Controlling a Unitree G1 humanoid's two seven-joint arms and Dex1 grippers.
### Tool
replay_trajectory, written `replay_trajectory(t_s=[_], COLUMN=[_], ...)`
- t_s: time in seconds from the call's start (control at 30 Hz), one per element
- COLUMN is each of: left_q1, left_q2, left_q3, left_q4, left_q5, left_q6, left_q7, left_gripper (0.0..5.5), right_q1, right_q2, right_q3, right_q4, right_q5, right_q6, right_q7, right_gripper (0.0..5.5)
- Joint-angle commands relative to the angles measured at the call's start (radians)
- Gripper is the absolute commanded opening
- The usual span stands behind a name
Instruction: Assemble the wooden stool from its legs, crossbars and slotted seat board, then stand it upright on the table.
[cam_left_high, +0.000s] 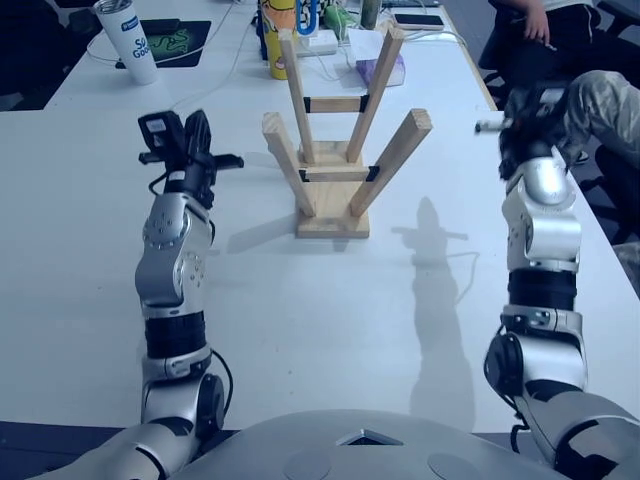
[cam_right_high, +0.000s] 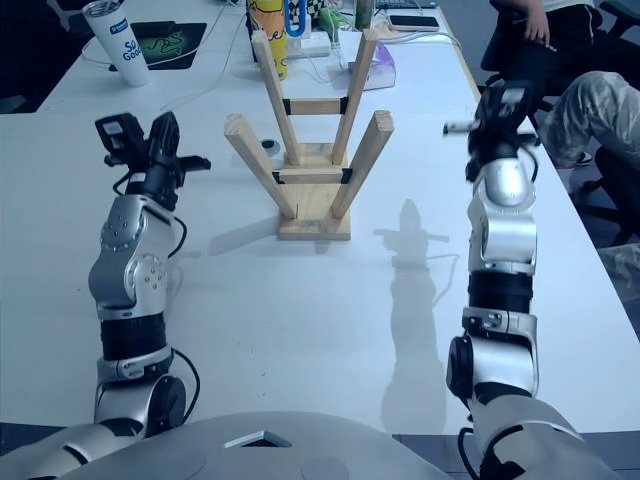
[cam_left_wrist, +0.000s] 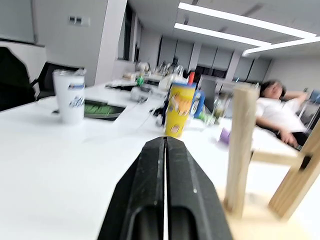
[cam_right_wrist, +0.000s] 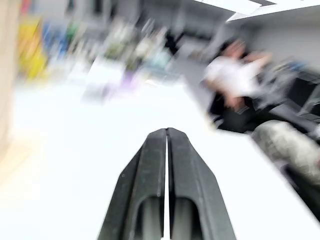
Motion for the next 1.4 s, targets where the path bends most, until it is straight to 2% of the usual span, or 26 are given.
replay_trajectory(t_s=[0.03,0.17,0.3,0.53,0.67,0.9,1.03,1.13,1.4], left_q1=[0.073,0.096,0.088,0.063,0.045,0.049,0.050,0.050,0.043], left_q2=[0.016,0.017,0.021,0.032,0.040,0.042,0.043,0.042,0.040], left_q3=[-0.013,-0.065,-0.083,-0.075,-0.074,-0.082,-0.082,-0.082,-0.081], left_q4=[-0.029,-0.018,-0.014,-0.012,-0.015,-0.030,-0.031,-0.027,-0.023], left_q5=[0.029,0.042,0.049,0.050,0.051,0.052,0.053,0.054,0.053], left_q6=[0.035,0.071,0.085,0.101,0.109,0.123,0.125,0.124,0.125], left_q7=[0.001,-0.023,-0.037,-0.047,-0.054,-0.059,-0.060,-0.059,-0.059], left_gripper=[0.02,0.02,0.02,0.02,0.02,0.02,0.02,0.02,0.02], right_q1=[0.141,0.179,0.197,0.122,0.099,0.107,0.075,0.048,0.023], right_q2=[-0.217,-0.315,-0.286,-0.061,0.019,0.041,0.111,0.162,0.196], right_q3=[0.246,0.318,0.330,0.250,0.213,0.195,0.131,0.076,0.037], right_q4=[-0.174,-0.327,-0.460,-0.545,-0.540,-0.513,-0.454,-0.433,-0.424], right_q5=[-0.005,0.045,0.129,0.305,0.307,0.282,0.288,0.332,0.372], right_q6=[0.131,0.215,0.350,0.605,0.682,0.726,0.715,0.771,0.826], right_q7=[0.422,0.632,0.677,0.533,0.401,0.278,0.199,0.169,0.147], right_gripper=[0.00,0.00,0.00,0.00,0.00,0.00,0.00,0.00,0.00])
